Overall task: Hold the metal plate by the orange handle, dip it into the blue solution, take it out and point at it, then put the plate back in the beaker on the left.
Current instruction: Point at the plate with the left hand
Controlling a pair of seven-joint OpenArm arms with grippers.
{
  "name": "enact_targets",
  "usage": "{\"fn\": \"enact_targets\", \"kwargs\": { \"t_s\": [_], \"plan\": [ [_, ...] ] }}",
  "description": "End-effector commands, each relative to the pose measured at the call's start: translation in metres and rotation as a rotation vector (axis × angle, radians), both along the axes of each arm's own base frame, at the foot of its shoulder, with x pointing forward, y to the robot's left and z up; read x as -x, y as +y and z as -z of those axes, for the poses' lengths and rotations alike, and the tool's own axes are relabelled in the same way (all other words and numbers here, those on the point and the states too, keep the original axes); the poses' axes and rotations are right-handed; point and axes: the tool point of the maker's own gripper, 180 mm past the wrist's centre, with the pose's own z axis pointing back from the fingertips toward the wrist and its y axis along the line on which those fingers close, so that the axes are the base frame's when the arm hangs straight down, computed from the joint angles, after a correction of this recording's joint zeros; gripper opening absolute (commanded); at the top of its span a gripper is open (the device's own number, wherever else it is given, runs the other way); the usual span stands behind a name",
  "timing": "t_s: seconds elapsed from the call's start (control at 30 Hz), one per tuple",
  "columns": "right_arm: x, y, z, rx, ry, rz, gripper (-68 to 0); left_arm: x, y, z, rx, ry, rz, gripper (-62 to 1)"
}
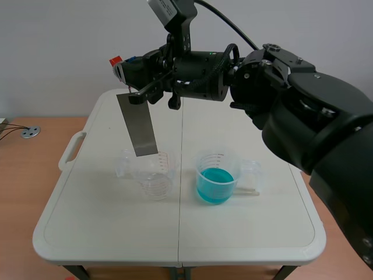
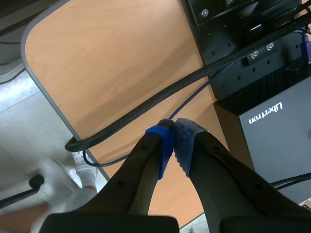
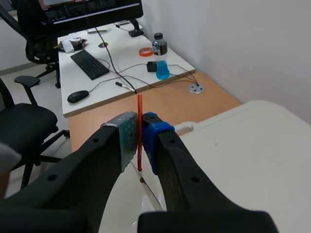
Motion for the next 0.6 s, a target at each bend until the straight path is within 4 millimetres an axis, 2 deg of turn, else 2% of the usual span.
{"fn": "enact_targets", "kwargs": {
  "t_s": [0.0, 0.13, 0.3, 0.43, 0.57],
  "plan": [
    [-0.002, -0.005, -0.023, -0.040, -0.051, -0.002, -66.4, -0.011, 0.003, -0.005, -0.002, -0.033, -0.014, -58.5],
    [0.008, -0.014, -0.040, -0.050, -0.115, 0.001, -66.4, -0.042, 0.024, -0.015, -0.046, -0.116, -0.047, -58.5],
    [0.020, -0.031, -0.065, -0.063, -0.203, 0.017, -66.4, -0.087, 0.060, -0.038, -0.130, -0.248, -0.087, -58.5],
    [0.029, -0.047, -0.083, -0.073, -0.263, 0.037, -66.4, -0.126, 0.084, -0.066, -0.181, -0.372, -0.120, -58.5],
    [0.038, -0.064, -0.098, -0.087, -0.302, 0.053, -66.4, -0.163, 0.096, -0.101, -0.198, -0.505, -0.141, -58.5]
  ]
}}
